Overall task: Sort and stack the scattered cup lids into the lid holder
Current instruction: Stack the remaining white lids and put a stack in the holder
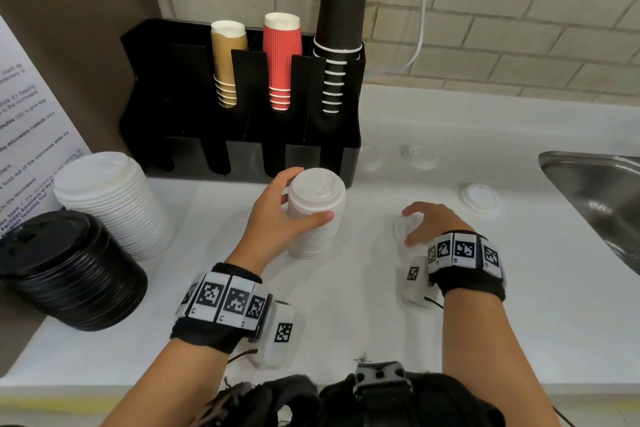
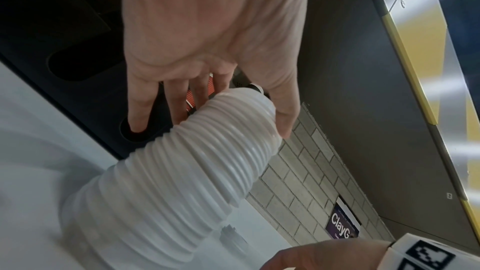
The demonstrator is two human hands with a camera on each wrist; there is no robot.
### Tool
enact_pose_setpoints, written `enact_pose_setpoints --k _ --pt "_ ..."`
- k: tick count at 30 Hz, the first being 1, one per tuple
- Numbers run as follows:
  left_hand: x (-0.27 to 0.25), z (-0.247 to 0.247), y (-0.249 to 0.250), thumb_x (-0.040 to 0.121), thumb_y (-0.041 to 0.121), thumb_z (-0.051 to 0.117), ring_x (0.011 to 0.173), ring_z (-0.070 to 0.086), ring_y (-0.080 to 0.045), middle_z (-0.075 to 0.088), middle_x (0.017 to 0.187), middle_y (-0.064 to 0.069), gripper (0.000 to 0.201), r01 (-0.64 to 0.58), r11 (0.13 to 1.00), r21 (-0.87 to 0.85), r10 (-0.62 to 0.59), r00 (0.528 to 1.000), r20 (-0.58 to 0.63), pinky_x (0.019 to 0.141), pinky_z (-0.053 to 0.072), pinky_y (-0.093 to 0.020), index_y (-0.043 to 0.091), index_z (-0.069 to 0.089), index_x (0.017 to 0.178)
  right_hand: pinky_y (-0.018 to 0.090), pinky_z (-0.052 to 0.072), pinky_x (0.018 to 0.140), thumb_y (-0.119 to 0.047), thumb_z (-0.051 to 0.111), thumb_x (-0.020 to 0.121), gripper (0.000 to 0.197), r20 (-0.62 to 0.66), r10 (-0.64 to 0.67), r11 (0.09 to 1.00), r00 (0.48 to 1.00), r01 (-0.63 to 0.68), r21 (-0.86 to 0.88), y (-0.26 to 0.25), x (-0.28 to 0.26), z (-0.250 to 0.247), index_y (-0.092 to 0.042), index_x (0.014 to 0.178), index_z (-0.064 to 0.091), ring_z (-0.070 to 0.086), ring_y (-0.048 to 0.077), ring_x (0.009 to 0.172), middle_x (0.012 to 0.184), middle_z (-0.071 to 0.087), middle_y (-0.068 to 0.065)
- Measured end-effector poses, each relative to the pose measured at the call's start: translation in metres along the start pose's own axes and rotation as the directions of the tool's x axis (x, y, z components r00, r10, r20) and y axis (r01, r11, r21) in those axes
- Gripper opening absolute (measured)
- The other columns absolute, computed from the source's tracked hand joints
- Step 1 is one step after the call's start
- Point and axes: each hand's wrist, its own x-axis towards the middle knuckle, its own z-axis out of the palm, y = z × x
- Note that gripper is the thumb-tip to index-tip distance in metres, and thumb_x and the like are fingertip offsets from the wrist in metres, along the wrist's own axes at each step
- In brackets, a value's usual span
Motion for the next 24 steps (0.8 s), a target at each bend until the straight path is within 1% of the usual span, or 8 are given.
enact_pose_setpoints --k 4,8,10,14,16,20,22,24 --pt "0.001 0.001 -0.002 0.070 0.027 0.086 0.111 0.048 -0.003 0.050 0.119 0.026 0.073 -0.003 1.000 0.008 0.003 1.000 0.004 0.083 0.039 -0.012 0.036 0.045 0.130 0.038 0.046 0.086 -0.013 0.074 0.074 0.058 -0.061 -0.002 1.000 0.998 0.002 -0.008 -0.001 -0.003 0.003 -0.029 0.125 0.054 0.051 0.032 0.114 0.125 0.047 0.011" --pt "0.001 0.002 -0.003 0.070 0.024 0.086 0.114 0.047 -0.006 0.050 0.119 0.026 0.073 -0.022 0.999 0.027 0.022 1.000 -0.002 0.083 0.037 -0.010 0.036 0.044 0.128 0.025 0.043 0.071 -0.025 0.075 0.077 0.048 -0.135 -0.168 0.940 0.976 0.200 0.277 -0.010 -0.015 -0.007 -0.036 0.119 0.056 0.055 0.019 0.100 0.117 0.054 0.001" --pt "0.001 0.003 -0.003 0.070 0.023 0.086 0.113 0.047 -0.005 0.051 0.121 0.021 0.073 -0.026 0.999 0.030 0.026 1.000 -0.010 0.083 0.037 -0.009 0.033 0.045 0.130 0.020 0.043 0.069 -0.027 0.075 0.077 0.041 -0.207 -0.319 0.817 0.925 0.378 0.434 -0.026 -0.026 -0.013 -0.040 0.113 0.060 0.059 0.012 0.095 0.109 0.058 -0.008" --pt "0.001 0.004 0.000 0.068 0.024 0.087 0.108 0.050 0.004 0.054 0.121 0.018 0.072 -0.036 0.999 0.037 0.037 0.999 -0.024 0.078 0.039 -0.002 0.031 0.049 0.129 0.005 0.043 0.071 -0.023 0.072 0.081 0.027 -0.383 -0.497 0.616 0.778 0.628 0.476 -0.069 -0.045 -0.008 -0.036 0.104 0.066 0.057 -0.007 0.084 0.095 0.063 -0.027" --pt "0.001 0.005 0.002 0.068 0.023 0.087 0.108 0.051 0.006 0.055 0.122 0.016 0.072 -0.038 0.999 0.035 0.039 0.999 -0.030 0.075 0.041 -0.002 0.030 0.050 0.129 0.005 0.041 0.071 -0.023 0.072 0.081 0.023 -0.411 -0.536 0.585 0.737 0.676 0.448 -0.086 -0.048 0.000 -0.031 0.102 0.068 0.054 -0.008 0.082 0.097 0.064 -0.022" --pt "0.002 0.006 0.005 0.067 0.020 0.088 0.105 0.054 0.002 0.058 0.121 0.011 0.071 -0.044 0.999 0.033 0.045 0.998 -0.036 0.073 0.043 -0.003 0.032 0.050 0.126 0.003 0.037 0.071 -0.023 0.076 0.077 0.027 -0.391 -0.599 0.628 0.699 0.713 0.311 -0.102 -0.049 0.010 -0.029 0.102 0.069 0.051 -0.005 0.087 0.103 0.060 -0.006" --pt "0.002 0.005 0.005 0.067 0.021 0.088 0.106 0.055 0.001 0.058 0.122 0.010 0.073 -0.042 0.998 0.037 0.043 0.998 -0.037 0.073 0.044 -0.003 0.029 0.051 0.129 0.009 0.039 0.077 -0.025 0.077 0.075 0.030 -0.369 -0.617 0.646 0.695 0.716 0.266 -0.106 -0.048 0.011 -0.028 0.104 0.070 0.053 0.007 0.096 0.106 0.059 -0.003" --pt "0.002 0.005 0.006 0.067 0.020 0.088 0.105 0.054 0.002 0.058 0.122 0.010 0.076 -0.035 0.999 0.031 0.036 0.998 -0.042 0.073 0.044 -0.004 0.027 0.050 0.132 0.022 0.045 0.086 -0.027 0.078 0.074 0.034 -0.345 -0.635 0.655 0.691 0.718 0.234 -0.108 -0.048 0.011 -0.028 0.106 0.070 0.053 0.015 0.104 0.110 0.059 -0.001"
